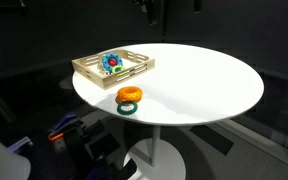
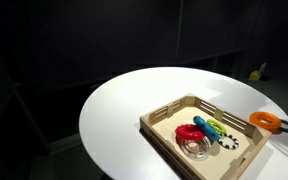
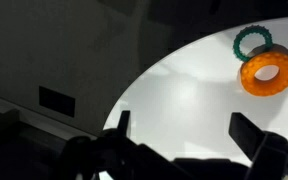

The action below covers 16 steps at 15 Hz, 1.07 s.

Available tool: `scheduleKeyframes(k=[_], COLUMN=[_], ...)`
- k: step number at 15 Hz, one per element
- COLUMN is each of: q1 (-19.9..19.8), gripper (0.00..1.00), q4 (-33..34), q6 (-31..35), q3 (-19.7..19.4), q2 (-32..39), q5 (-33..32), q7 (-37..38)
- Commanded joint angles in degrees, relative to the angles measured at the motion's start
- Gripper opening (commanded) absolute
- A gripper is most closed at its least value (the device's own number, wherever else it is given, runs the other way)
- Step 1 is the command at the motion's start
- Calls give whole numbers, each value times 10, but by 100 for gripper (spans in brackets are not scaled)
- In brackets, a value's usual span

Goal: Move the orange ring from the table to the tray

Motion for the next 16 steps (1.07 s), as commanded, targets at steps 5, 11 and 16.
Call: scheduleKeyframes(k=[5,11,16], q1=[3,23,28], gripper=[100,100,100], q4=[1,-5,-32], q6=[-2,-1,15], q3=[-2,8,9], q2=[0,9,27], q5=[-1,24,43], q7=[1,18,46])
